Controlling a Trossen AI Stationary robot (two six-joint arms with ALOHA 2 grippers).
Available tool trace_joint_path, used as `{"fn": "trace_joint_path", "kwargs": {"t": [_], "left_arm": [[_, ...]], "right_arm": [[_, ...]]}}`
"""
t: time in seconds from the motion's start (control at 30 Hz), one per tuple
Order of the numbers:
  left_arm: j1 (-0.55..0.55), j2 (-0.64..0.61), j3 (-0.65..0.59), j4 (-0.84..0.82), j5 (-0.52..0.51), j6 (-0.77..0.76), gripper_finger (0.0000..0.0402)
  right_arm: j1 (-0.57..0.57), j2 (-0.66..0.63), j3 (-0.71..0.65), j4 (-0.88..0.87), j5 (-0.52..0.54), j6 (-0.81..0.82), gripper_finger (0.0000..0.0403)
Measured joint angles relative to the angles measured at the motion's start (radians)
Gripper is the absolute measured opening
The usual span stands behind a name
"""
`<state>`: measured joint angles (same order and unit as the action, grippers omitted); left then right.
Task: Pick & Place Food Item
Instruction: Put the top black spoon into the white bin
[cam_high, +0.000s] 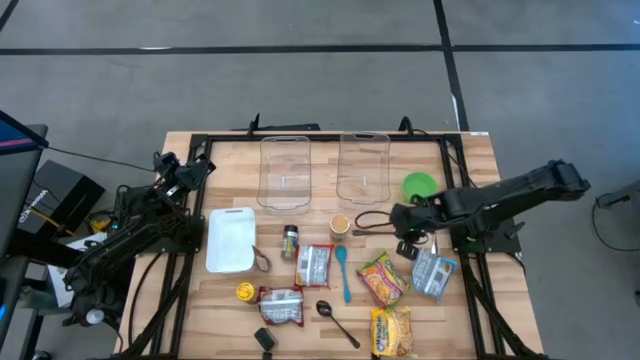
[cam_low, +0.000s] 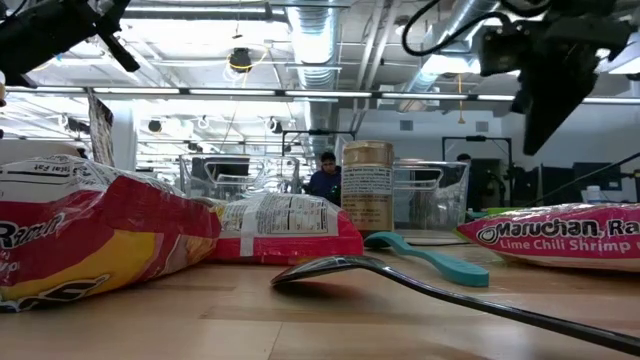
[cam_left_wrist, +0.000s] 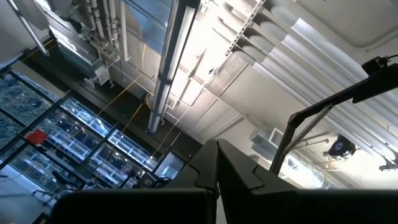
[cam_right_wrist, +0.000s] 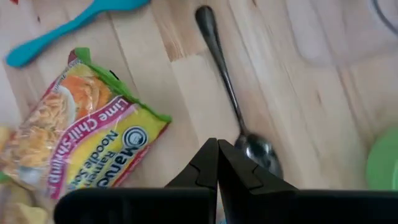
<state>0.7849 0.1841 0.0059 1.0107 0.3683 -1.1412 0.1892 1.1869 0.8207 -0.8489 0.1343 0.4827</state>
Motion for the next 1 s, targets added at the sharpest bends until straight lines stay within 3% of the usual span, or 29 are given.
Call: {"fn": "trace_joint_path", "kwargs": {"t": [0.2,0.4,0.53,1.0], "left_arm": [[0.0,0.0,0.0,0.0,0.0,0.0,0.0],[0.0,0.0,0.0,0.0,0.002,0.0,0.0],[0.0,0.0,0.0,0.0,0.001,0.0,0.0],[0.0,0.0,0.0,0.0,0.0,0.0,0.0]], "right_arm": [[-0.039,0.088,0.0,0.095,-0.006,-0.218,0.0],[-0.088,0.181,0.0,0.103,-0.056,-0.325,0.0],[-0.122,0.233,0.0,0.102,-0.111,-0.349,0.0],[-0.173,0.321,0.0,0.134,-0.105,-0.408,0.0]]}}
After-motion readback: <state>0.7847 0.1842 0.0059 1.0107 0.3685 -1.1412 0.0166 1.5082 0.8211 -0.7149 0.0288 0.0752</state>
